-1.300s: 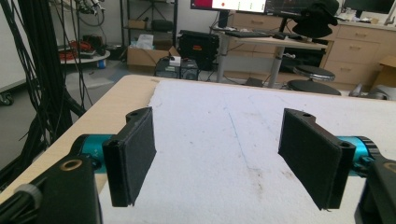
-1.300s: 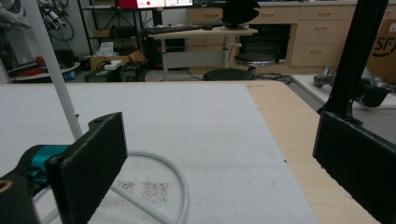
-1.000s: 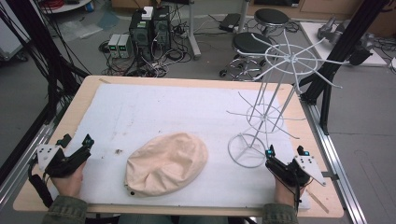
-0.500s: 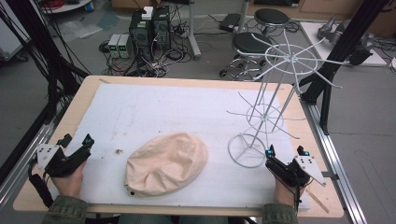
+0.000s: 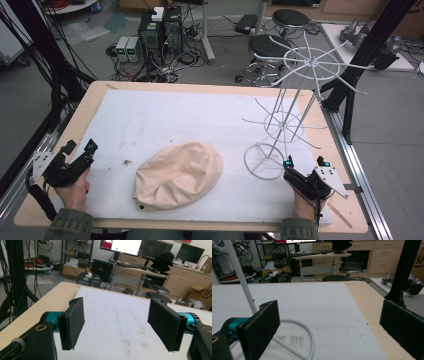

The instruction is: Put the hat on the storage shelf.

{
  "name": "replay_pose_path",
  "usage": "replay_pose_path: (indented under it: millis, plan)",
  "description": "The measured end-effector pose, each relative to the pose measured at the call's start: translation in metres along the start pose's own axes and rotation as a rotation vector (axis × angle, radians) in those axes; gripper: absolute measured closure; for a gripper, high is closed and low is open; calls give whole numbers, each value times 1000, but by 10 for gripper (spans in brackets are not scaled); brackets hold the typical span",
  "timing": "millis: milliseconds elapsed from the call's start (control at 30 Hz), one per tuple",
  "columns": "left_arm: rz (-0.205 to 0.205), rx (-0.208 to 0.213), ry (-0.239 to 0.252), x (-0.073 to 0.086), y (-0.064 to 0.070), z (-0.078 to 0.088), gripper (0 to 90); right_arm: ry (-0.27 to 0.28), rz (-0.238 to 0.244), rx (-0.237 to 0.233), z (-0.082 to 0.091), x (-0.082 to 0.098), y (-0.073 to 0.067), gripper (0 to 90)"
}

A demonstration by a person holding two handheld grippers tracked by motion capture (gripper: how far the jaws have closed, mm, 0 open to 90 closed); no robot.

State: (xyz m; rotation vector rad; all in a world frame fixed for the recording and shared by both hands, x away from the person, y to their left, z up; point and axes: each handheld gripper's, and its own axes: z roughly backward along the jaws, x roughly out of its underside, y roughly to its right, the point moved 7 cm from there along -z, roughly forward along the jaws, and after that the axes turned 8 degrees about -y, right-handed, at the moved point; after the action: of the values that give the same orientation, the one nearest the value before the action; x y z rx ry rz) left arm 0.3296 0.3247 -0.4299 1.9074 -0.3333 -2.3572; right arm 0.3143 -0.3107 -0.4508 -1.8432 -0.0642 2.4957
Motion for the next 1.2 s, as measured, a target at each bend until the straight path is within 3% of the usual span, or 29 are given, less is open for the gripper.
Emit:
replay_pose_path:
  millis: [200, 333, 500, 667, 767, 967, 1200]
  plan:
    - [-40, 41, 1, -9, 10, -2, 294, 4, 0, -1, 0, 0, 0, 19]
    - [-50, 74, -26, -12, 17, -4, 294, 1, -4, -2, 0, 0, 0, 20]
    - [-79, 135, -51, -19, 34, -8, 300, 3, -2, -4, 0, 0, 0, 20]
    - [-154, 197, -107, -17, 56, -13, 300, 3, -4, -6, 0, 0, 0, 20]
    - [-163, 248, -127, -19, 69, -16, 300, 3, -5, -7, 0, -1, 0, 20]
    - [-189, 289, -134, -29, 89, -24, 300, 8, -7, -12, 1, -1, -2, 19]
    - [-173, 304, -173, -32, 93, -39, 304, 4, -2, -16, 0, -1, -2, 20]
